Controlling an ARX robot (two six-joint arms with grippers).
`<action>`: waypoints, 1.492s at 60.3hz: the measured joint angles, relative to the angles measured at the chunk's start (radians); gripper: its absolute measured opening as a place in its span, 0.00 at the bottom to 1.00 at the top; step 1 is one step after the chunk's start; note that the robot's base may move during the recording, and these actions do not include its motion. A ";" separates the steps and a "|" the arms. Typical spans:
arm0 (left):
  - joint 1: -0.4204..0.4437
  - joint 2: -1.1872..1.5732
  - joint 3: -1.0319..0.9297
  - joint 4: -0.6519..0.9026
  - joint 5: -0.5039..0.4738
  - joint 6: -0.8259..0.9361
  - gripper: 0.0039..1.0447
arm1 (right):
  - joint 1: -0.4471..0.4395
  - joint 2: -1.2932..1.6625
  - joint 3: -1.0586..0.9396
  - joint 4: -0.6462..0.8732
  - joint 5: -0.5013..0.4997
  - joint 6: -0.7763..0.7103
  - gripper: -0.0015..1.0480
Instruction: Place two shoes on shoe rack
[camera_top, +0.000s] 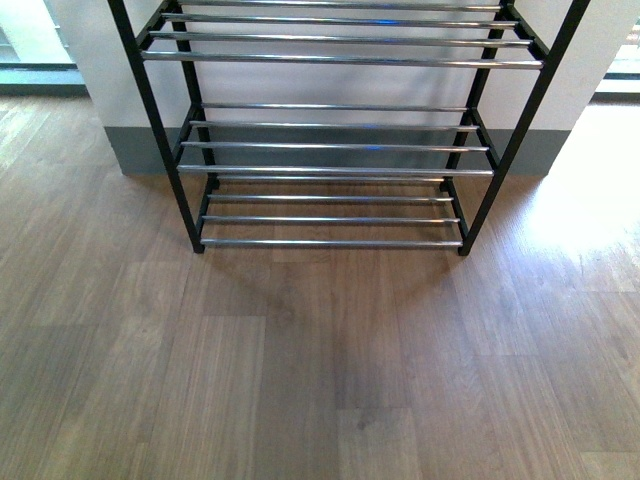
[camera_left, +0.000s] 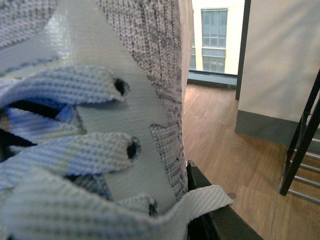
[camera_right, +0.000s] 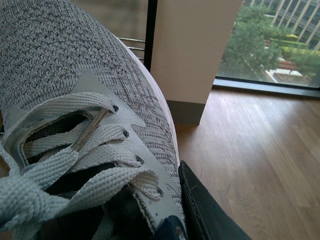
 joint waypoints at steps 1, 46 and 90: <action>0.000 0.000 0.000 0.000 -0.001 0.000 0.05 | 0.000 0.000 0.000 0.000 -0.001 0.000 0.01; -0.002 0.000 -0.005 0.000 0.005 0.003 0.05 | -0.002 0.000 0.000 0.000 0.006 0.000 0.01; -0.002 -0.003 -0.005 0.001 0.002 0.004 0.05 | -0.002 -0.001 0.000 0.000 0.006 0.000 0.01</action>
